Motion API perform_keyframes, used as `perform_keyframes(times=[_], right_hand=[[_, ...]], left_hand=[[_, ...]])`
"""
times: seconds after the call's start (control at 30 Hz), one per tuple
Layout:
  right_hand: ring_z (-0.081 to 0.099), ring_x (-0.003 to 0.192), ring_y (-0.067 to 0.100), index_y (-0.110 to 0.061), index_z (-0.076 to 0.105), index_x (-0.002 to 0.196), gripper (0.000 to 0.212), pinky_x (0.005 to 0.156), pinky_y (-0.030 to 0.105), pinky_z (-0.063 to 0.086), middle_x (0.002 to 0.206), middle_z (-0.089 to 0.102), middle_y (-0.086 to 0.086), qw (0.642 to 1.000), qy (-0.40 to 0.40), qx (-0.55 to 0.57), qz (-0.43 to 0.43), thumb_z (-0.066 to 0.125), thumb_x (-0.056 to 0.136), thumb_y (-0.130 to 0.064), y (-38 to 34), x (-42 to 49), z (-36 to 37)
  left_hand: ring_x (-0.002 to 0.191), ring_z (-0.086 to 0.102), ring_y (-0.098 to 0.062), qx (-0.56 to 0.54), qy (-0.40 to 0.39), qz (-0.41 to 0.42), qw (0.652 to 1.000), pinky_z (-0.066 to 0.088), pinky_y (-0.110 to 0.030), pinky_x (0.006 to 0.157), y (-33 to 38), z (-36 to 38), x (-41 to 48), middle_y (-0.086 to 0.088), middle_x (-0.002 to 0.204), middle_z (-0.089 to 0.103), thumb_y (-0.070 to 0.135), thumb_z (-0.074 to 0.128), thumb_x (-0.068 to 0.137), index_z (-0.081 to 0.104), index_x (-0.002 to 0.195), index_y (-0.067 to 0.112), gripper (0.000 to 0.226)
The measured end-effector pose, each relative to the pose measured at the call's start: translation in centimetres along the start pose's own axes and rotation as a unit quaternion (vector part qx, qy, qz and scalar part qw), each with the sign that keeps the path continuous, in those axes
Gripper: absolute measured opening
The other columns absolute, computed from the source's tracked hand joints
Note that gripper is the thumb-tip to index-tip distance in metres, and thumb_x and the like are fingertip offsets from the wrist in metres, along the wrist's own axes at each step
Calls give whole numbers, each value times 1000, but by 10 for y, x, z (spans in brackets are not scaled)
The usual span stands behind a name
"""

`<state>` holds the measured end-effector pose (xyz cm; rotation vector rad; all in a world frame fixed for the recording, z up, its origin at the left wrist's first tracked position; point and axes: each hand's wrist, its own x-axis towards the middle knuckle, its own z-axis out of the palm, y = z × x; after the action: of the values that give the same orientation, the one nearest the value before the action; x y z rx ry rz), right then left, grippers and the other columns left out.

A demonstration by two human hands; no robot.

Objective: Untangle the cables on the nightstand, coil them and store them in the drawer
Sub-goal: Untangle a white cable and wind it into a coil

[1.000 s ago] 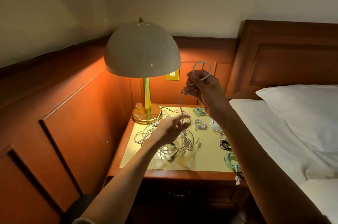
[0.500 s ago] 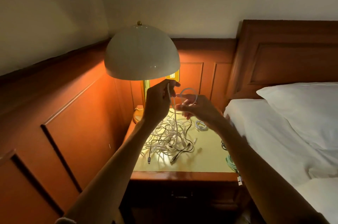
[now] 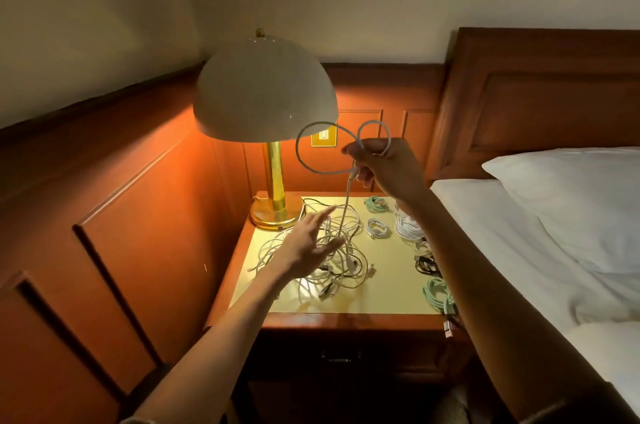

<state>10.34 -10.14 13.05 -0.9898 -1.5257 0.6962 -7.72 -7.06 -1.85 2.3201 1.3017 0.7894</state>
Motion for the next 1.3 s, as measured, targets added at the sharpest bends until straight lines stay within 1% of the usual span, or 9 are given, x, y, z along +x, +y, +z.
perform_keyframes(times=[0.07,0.23,0.4,0.53,0.67,0.8,1.0,1.13,1.3], right_hand=[[55,44,10,-3,75,97,13,43,22,45,68,60,19,1000,1,10,-6,63,96,-8,-3,0,-1],[51,47,15,6,72,100,18,44,25,41,62,56,12,994,57,91,-32,63,96,-8,-21,0,-9],[52,50,18,-1,73,103,16,47,27,41,62,57,5,985,65,154,-43,61,97,-10,-30,4,-10],[52,50,17,0,72,104,16,47,27,42,63,57,7,985,36,165,-40,60,98,-9,-38,2,-5],[52,50,16,3,70,106,18,47,26,42,63,56,6,985,36,162,-37,59,98,-9,-43,4,-6],[53,50,15,8,68,109,21,47,25,43,63,57,5,986,46,156,-30,59,98,-8,-46,5,-21],[55,49,12,1,67,103,14,47,23,44,61,58,0,972,50,229,-18,56,99,-7,-62,8,-22],[56,51,13,2,65,105,16,48,23,45,63,59,1,975,34,218,-33,52,101,-6,-77,10,-26],[53,46,13,-2,69,100,15,44,23,42,60,59,0,986,74,148,-1,55,99,-5,-76,1,-43]], left_hand=[[127,51,-17,109,-60,-19,992,47,-43,102,-17,19,-3,6,148,44,54,48,98,48,141,41,45],[124,54,-15,122,17,-68,990,44,-40,100,-35,18,-7,13,141,54,50,50,99,65,126,38,33],[147,25,-19,198,-171,-57,963,15,-54,119,-20,-10,-3,11,160,30,72,57,84,44,141,48,64],[133,41,-20,75,-86,-51,992,31,-51,113,7,-18,1,3,151,42,90,57,63,35,139,46,90],[109,62,-11,-45,-57,26,997,51,-41,96,32,-19,7,4,122,68,51,42,102,68,112,33,33],[84,69,-4,-221,-37,8,975,56,-30,73,51,-31,12,-2,105,72,19,42,107,59,113,19,18],[136,37,-17,-157,-51,46,985,36,-31,105,81,-9,11,-1,161,22,41,79,81,10,155,30,101],[106,67,-24,-148,-81,-7,986,52,-23,76,87,10,37,-9,122,67,37,47,104,57,128,13,35],[51,62,-14,-372,8,-80,925,55,-34,57,91,-16,65,6,55,56,34,34,109,53,78,15,41]])
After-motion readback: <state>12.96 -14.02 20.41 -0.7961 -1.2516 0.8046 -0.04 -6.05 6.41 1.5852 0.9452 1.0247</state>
